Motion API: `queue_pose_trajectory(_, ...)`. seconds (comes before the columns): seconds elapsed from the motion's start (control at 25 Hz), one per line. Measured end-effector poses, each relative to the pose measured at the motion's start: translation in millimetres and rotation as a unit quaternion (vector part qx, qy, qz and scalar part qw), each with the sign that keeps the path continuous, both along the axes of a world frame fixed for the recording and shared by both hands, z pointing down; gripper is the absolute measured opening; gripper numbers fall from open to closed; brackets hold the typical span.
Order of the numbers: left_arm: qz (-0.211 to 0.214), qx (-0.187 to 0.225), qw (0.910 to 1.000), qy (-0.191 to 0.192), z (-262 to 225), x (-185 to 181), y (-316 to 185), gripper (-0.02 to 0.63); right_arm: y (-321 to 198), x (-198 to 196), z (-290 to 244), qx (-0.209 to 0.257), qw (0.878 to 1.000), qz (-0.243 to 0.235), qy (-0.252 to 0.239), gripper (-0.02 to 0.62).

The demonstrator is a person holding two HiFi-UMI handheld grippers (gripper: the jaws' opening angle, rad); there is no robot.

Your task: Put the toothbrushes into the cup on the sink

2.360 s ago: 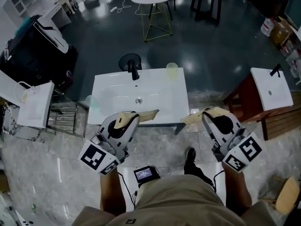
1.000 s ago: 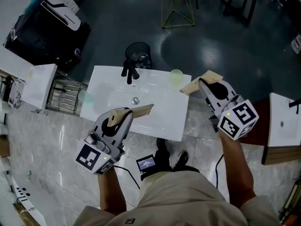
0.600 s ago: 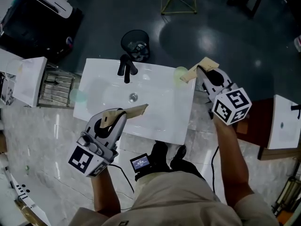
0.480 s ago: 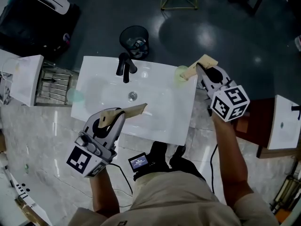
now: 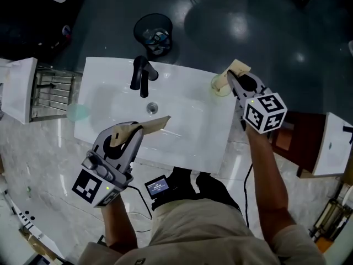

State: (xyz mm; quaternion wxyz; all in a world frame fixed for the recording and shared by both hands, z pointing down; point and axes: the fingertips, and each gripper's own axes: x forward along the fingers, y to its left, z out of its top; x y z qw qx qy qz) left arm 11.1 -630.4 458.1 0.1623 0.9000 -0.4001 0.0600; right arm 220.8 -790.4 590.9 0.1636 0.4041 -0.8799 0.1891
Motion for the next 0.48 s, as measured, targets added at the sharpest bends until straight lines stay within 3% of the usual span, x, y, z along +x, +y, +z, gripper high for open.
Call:
queue_pose_trajectory(0.32,-0.004,-0.016,0.9998,0.010,21.0,-3.8,-17.2,0.040,-6.9,0.7,37.7,-0.024,0.999,-0.004,0.040,0.049)
queue_pose_trajectory(0.48,-0.006,-0.015,0.9998,0.013,19.9,-2.1,-19.8,0.040,-7.7,4.1,43.5,-0.026,0.998,-0.001,0.061,0.130)
